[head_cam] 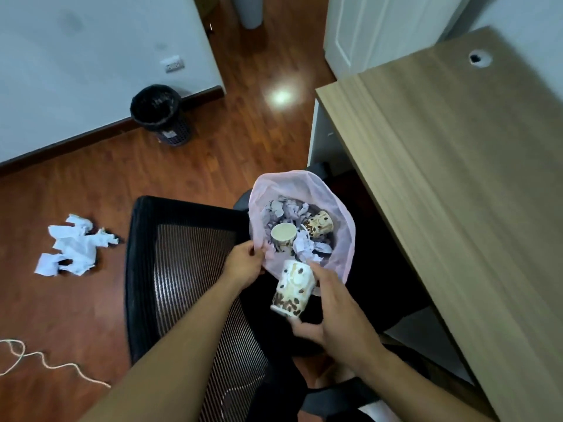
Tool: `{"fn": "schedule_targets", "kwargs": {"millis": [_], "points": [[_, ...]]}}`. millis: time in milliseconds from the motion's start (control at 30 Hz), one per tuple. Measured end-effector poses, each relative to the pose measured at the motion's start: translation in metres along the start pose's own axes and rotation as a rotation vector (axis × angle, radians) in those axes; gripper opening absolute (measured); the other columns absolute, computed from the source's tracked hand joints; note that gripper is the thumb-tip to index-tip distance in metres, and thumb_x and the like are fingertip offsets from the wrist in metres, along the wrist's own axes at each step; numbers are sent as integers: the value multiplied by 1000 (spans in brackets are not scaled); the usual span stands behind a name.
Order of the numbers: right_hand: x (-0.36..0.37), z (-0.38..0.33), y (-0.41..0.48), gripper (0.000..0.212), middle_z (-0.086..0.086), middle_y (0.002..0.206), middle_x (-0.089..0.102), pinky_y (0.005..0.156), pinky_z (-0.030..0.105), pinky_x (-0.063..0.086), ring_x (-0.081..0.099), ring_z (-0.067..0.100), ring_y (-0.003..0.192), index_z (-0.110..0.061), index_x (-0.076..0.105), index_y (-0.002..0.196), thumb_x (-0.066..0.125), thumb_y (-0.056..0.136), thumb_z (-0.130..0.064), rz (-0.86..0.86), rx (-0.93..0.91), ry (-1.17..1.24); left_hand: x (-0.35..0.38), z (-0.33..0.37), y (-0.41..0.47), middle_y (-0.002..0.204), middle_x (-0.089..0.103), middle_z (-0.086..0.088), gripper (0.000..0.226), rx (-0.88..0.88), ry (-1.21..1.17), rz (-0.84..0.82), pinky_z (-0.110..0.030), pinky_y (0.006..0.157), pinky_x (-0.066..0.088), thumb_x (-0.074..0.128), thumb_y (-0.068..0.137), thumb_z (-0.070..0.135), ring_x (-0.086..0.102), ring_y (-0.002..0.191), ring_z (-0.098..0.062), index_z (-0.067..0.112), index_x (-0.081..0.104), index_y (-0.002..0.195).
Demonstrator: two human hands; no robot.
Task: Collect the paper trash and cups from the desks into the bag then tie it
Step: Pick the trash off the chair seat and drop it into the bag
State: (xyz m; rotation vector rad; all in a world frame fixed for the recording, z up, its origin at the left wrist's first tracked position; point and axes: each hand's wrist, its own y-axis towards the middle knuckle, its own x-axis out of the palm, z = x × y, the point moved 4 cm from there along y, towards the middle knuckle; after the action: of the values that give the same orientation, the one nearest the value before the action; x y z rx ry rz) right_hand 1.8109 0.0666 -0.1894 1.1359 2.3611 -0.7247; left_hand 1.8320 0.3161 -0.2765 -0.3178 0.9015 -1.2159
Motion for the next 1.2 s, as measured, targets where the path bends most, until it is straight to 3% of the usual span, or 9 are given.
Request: {"fn": "schedule_targets", "kwargs": {"millis": [200,333,533,633,733,833,1000,1133,1200], "points": [[-29,-6,54,108,0,155,51,105,51,56,52,24,141,-29,31,162,72,78,-84,169,186,-109,-8,5,-20,80,76,1,29,-8,46,-3,-53,86,63,62,108,26,73,79,-27,22,74,82],[-28,-11,78,122,10,167,39,112,58,47,39,34,153,-21,32,165,51,75,-101,210,240,-411,-14,5,-24,92,81,-7,22,-19,52,-30,-54,88,65,60,105,26,79,90,-34,20,81,102],[-49,6,108,90,18,171,28,117,61,39,34,40,155,-24,24,170,71,98,-52,354,483,-340,-23,-3,-10,83,81,-7,28,3,84,-26,-56,86,66,60,108,35,80,84,-33,19,79,93],[-57,29,119,74,18,151,54,110,60,45,54,40,139,-23,36,163,68,101,-45,256,666,-218,-25,3,-15,87,81,-6,27,11,113,-28,-54,87,66,60,110,33,79,85,-30,19,78,95],[-65,42,121,26,13,109,75,96,49,57,71,41,107,-17,70,113,61,104,-40,308,713,-105,-31,13,-21,87,81,-8,26,24,132,-29,-51,87,67,61,110,31,80,84,-29,17,77,95],[-73,38,118,30,6,80,69,70,36,49,71,38,85,-16,64,77,60,105,-28,412,686,18,-45,26,-21,87,81,-8,25,47,143,-34,-50,86,67,62,110,29,80,83,-28,16,78,95],[-114,-4,111,21,5,83,71,69,32,33,59,31,79,-10,76,93,62,105,-19,531,533,48,-98,75,-12,84,80,-6,27,181,221,22,-53,81,67,66,107,34,79,80,-29,15,77,91],[-170,-47,85,36,0,61,55,62,40,30,47,23,63,-9,57,71,65,103,-21,592,356,51,-137,151,-40,85,82,-5,24,277,62,-2,-49,83,68,68,107,32,81,79,-30,15,78,93],[-202,-63,62,35,-8,53,51,58,35,35,43,9,55,-9,65,73,67,104,-24,667,329,187,-147,191,-63,90,81,-2,23,346,-50,-78,-37,79,65,67,109,30,77,82,-22,12,78,100]]}}
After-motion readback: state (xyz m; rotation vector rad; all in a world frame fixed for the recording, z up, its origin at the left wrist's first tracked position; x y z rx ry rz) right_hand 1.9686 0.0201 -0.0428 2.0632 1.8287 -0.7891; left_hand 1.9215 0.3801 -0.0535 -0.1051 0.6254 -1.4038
